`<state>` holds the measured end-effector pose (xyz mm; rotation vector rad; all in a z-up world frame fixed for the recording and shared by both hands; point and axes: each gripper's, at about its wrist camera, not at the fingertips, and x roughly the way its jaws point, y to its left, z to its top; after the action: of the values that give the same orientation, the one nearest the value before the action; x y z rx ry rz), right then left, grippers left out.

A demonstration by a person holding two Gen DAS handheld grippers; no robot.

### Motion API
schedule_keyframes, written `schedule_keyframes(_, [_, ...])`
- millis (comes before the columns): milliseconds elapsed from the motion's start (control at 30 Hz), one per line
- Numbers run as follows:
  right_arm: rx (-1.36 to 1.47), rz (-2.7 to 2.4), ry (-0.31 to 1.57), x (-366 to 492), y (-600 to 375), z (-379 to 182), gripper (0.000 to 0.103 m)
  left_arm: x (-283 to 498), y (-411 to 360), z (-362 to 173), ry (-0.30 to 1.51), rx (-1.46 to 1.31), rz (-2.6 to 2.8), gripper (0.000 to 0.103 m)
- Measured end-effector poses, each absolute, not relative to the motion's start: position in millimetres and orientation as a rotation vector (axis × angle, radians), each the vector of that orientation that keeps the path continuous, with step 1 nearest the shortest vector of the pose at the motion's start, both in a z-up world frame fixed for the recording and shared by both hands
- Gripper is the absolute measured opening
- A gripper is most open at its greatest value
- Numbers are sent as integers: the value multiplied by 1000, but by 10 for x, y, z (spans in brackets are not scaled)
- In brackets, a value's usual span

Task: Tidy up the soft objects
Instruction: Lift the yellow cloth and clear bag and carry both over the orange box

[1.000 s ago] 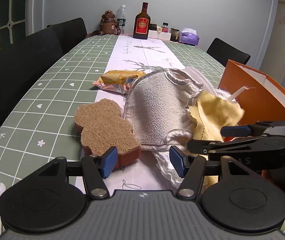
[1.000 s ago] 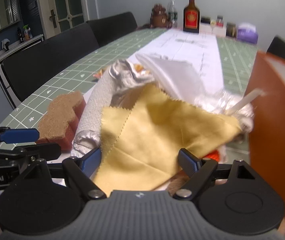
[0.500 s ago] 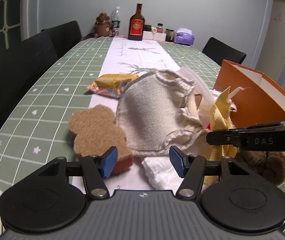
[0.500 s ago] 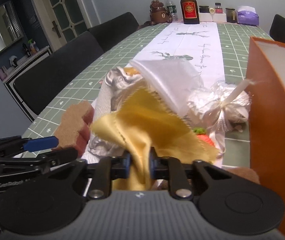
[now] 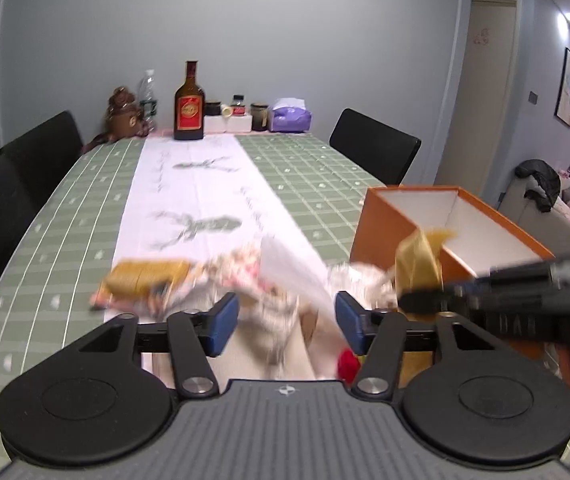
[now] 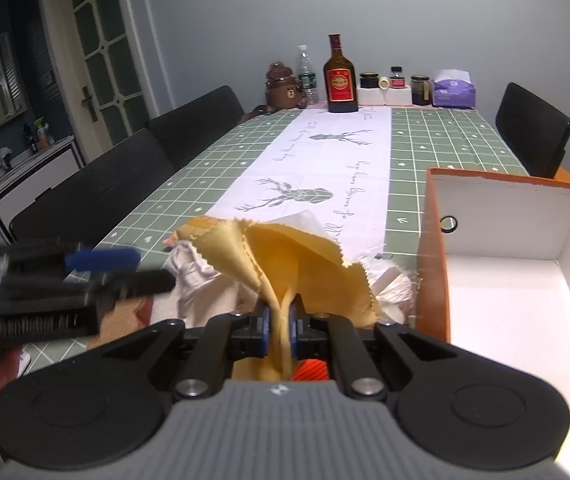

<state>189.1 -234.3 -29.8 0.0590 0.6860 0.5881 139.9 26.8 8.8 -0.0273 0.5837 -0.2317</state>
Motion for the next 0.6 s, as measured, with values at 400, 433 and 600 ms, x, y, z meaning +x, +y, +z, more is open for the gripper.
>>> schedule_keyframes(400, [106, 565, 727, 2136, -2338, -455, 7, 2270, 37, -180, 802, -16, -255, 71])
schedule_keyframes(433, [114, 564, 732, 2140, -2345, -470, 7, 2310, 13, -210, 816, -10, -259, 70])
schedule_keyframes(600, [129, 558, 741, 2177, -2380, -511, 7, 2403, -61, -306, 836, 5, -256, 25])
